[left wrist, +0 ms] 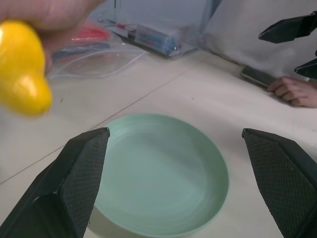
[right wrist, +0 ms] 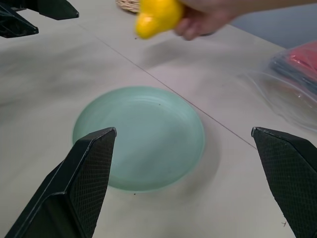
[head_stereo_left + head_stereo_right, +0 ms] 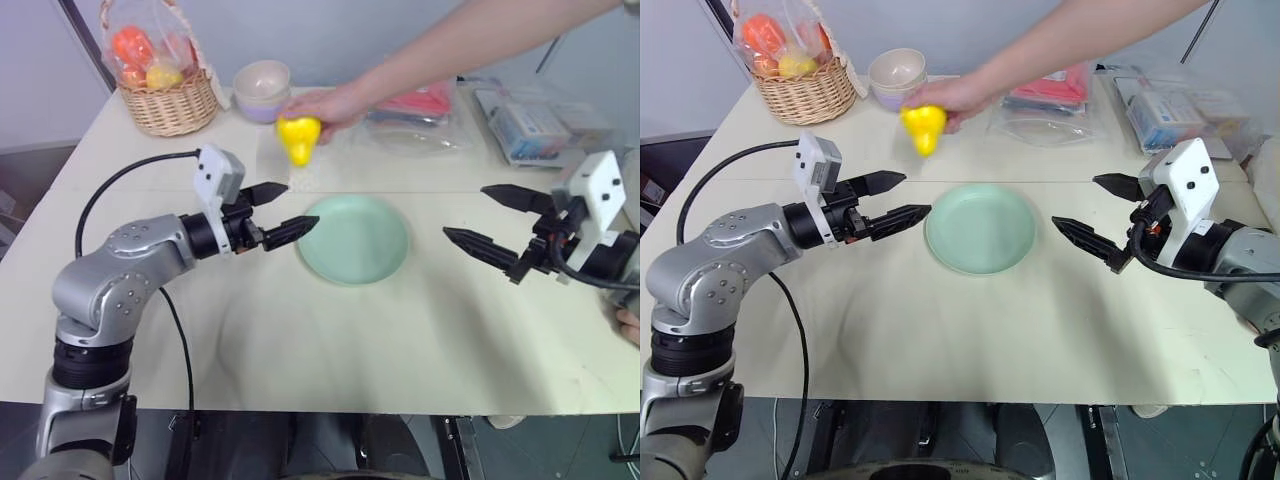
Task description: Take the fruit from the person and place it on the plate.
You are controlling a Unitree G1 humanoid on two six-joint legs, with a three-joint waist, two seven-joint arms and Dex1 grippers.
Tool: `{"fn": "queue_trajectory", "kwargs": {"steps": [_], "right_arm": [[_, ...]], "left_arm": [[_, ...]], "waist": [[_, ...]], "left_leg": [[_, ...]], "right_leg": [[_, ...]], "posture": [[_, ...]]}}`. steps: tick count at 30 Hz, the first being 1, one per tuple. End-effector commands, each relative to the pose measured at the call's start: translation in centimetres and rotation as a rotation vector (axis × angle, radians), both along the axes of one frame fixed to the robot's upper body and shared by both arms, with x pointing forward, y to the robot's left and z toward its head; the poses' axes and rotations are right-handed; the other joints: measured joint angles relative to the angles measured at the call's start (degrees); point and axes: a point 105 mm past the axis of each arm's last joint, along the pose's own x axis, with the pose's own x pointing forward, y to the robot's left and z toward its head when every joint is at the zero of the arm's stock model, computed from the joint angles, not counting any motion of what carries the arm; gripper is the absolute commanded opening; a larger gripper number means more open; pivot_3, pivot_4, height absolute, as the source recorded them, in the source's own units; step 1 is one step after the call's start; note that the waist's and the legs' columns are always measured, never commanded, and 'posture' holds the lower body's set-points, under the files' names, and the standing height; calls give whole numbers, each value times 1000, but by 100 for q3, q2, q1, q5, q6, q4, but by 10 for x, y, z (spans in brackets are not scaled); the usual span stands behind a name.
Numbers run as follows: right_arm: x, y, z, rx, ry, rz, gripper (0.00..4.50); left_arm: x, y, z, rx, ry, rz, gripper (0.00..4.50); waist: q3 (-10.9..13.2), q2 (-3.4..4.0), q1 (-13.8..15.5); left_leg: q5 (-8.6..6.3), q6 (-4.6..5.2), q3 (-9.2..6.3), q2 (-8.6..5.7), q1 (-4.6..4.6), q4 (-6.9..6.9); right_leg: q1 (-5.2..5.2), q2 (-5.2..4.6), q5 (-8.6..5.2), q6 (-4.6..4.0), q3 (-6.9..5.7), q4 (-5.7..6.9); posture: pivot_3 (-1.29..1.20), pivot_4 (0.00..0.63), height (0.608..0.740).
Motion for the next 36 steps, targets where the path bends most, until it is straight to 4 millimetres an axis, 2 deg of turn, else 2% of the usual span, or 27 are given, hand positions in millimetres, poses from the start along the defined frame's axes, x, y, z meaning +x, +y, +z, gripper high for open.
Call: {"fn": "queue_trajectory", "kwargs": {"steps": [1,9,17,22,36], "right_arm": [[-2,1,9,-24,-48,4,4468],[-2,2,10,-25,-47,13,4468],[-2,4,9,-27,-44,16,4468],[-4,4,9,-29,-45,11,4468],[-8,3,8,-28,-48,-9,4468]], "left_arm": [[3,4,14,-39,-42,34,4500],[38,23,9,-153,76,354,4500],[64,41,13,-221,110,564,4500],[77,45,13,-235,116,620,4500],[93,25,15,-186,74,571,4500]], "waist": [[0,0,1],[0,-2,4],[0,-3,7],[0,-4,9],[-1,-5,12]], "left_leg": [[0,0,0,0,0,0],[1,-1,0,0,0,4],[7,-12,0,-1,0,6],[8,-13,1,-2,0,6],[8,-14,1,-4,-2,8]], "right_leg": [[0,0,0,0,0,0],[1,0,0,1,0,2],[0,0,0,1,-1,4],[0,1,0,1,-1,6],[0,-1,1,1,-1,6]], "posture": [[0,150,740],[0,150,740],[0,150,740],[0,150,740],[0,150,740]]}}
